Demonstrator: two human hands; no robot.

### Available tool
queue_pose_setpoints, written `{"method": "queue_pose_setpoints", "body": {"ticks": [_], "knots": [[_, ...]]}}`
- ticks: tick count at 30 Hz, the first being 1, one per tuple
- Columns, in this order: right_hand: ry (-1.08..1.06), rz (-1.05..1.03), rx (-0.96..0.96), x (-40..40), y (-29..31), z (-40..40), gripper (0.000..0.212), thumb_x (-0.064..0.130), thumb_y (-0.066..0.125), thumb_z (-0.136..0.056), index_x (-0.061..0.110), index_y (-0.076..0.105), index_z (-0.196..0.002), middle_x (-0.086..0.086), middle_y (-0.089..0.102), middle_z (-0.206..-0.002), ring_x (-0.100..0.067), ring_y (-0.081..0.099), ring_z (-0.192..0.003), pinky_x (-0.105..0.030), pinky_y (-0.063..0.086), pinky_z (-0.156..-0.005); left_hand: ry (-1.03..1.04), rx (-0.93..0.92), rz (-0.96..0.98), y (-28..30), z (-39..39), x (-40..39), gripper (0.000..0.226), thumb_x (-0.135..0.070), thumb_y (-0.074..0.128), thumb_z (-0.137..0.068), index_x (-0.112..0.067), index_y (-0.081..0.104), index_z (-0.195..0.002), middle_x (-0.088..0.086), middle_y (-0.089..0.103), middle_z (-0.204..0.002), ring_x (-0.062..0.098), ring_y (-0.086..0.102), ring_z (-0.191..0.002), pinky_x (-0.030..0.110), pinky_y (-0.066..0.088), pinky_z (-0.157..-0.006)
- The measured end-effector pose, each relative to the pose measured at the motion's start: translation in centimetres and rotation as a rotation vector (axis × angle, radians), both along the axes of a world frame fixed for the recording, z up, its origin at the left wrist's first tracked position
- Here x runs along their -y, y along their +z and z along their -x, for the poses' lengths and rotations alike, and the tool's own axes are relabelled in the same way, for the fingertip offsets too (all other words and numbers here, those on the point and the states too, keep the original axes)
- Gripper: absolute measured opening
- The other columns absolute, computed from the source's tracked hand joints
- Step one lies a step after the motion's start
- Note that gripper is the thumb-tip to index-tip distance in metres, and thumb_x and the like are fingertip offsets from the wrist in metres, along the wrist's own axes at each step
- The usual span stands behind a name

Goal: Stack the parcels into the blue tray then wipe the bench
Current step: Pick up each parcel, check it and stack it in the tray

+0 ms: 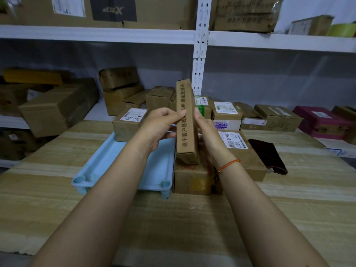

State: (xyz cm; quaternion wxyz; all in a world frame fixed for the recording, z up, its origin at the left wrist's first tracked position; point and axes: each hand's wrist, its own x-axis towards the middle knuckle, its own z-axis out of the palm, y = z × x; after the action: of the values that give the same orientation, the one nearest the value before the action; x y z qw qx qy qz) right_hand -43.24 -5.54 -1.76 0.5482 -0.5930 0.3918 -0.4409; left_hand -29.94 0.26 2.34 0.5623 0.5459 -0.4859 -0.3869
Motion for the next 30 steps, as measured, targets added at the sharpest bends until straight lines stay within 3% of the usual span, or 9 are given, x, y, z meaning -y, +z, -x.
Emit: {"method": "queue_pose_setpoints", "body": {"ticks": [2,5,7,9,13,16,21,25,30], "knots": [[0.082,-0.008,0.003,-0.2,0.3,0.1,0.096,0.083,0.061,-0.057,0.018,0.056,-0.128,-0.003,0.071,-0.113,-0.013,0.07,-0.099,-0.026,0.052,-0.073,0.021,0.01,0.012,0.1,0.2,0.0,0.023,-0.036,0.067,-0.089,-0.019,0.055,-0.079,-0.004,0.075,-0.074,0.009,0.069,-0.071,0.025,0.053,-0.064],[0.136,-0.033,0.038,-0.4,0.3,0.4,0.086,0.069,0.07,-0.06,0.017,0.057,-0.127,-0.003,0.071,-0.109,-0.015,0.068,-0.096,-0.026,0.051,-0.069,0.029,0.015,0.031,0.2,0.3,-0.1,0.025,-0.042,0.063,-0.091,-0.02,0.058,-0.08,-0.004,0.074,-0.077,0.01,0.069,-0.074,0.022,0.051,-0.062],[0.179,-0.054,0.174,-0.7,0.6,0.5,0.057,0.053,0.072,-0.068,0.019,0.067,-0.115,-0.002,0.072,-0.102,-0.017,0.066,-0.096,-0.032,0.052,-0.077,0.04,-0.012,0.022,0.3,0.4,-0.2,0.026,-0.042,0.055,-0.096,-0.019,0.063,-0.085,-0.002,0.071,-0.085,0.011,0.065,-0.076,0.021,0.052,-0.063],[0.222,-0.129,0.437,-1.2,0.9,0.7,0.03,0.04,0.065,-0.082,0.018,0.07,-0.102,-0.004,0.07,-0.094,-0.021,0.063,-0.09,-0.038,0.049,-0.083,0.086,-0.022,0.008,0.1,0.4,-0.1,0.027,-0.036,0.05,-0.099,-0.018,0.066,-0.089,0.001,0.066,-0.094,0.014,0.06,-0.082,0.024,0.051,-0.069],[0.275,-0.325,0.792,-0.8,0.7,1.3,0.047,0.046,0.061,-0.078,0.013,0.063,-0.112,-0.011,0.065,-0.102,-0.025,0.062,-0.088,-0.041,0.048,-0.086,0.182,0.049,-0.031,-0.5,0.3,0.2,0.017,-0.024,0.054,-0.096,-0.018,0.07,-0.095,0.0,0.063,-0.1,0.018,0.058,-0.098,0.028,0.049,-0.079],[0.295,-0.363,0.913,-0.7,0.5,1.6,0.04,0.049,0.052,-0.087,0.014,0.066,-0.1,-0.008,0.066,-0.095,-0.023,0.063,-0.085,-0.039,0.049,-0.084,0.197,0.043,-0.063,-0.7,0.1,0.3,0.013,-0.021,0.055,-0.096,-0.02,0.068,-0.093,-0.002,0.063,-0.098,0.018,0.06,-0.098,0.03,0.051,-0.083],[0.309,-0.403,0.943,-0.8,0.4,1.6,0.046,0.055,0.047,-0.089,0.015,0.068,-0.098,-0.011,0.067,-0.098,-0.026,0.062,-0.087,-0.041,0.048,-0.086,0.17,0.029,-0.076,-0.7,0.3,0.3,0.018,-0.013,0.05,-0.097,-0.015,0.067,-0.098,0.003,0.066,-0.092,0.015,0.062,-0.083,0.026,0.049,-0.072],[0.292,-0.411,0.919,-0.8,0.4,1.6,0.047,0.056,0.048,-0.087,0.015,0.067,-0.101,-0.011,0.065,-0.1,-0.026,0.061,-0.088,-0.042,0.047,-0.086,0.174,0.03,-0.077,-0.6,0.4,0.2,0.019,-0.01,0.049,-0.096,-0.013,0.067,-0.097,0.001,0.067,-0.085,0.012,0.062,-0.077,0.026,0.049,-0.071],[0.221,-0.396,0.837,-0.7,0.5,1.5,0.052,0.058,0.055,-0.082,0.015,0.064,-0.109,-0.011,0.066,-0.099,-0.025,0.063,-0.087,-0.04,0.049,-0.087,0.207,0.034,-0.079,-0.6,0.4,0.3,0.015,-0.017,0.054,-0.096,-0.015,0.068,-0.1,0.001,0.064,-0.092,0.015,0.061,-0.087,0.028,0.052,-0.076]]}}
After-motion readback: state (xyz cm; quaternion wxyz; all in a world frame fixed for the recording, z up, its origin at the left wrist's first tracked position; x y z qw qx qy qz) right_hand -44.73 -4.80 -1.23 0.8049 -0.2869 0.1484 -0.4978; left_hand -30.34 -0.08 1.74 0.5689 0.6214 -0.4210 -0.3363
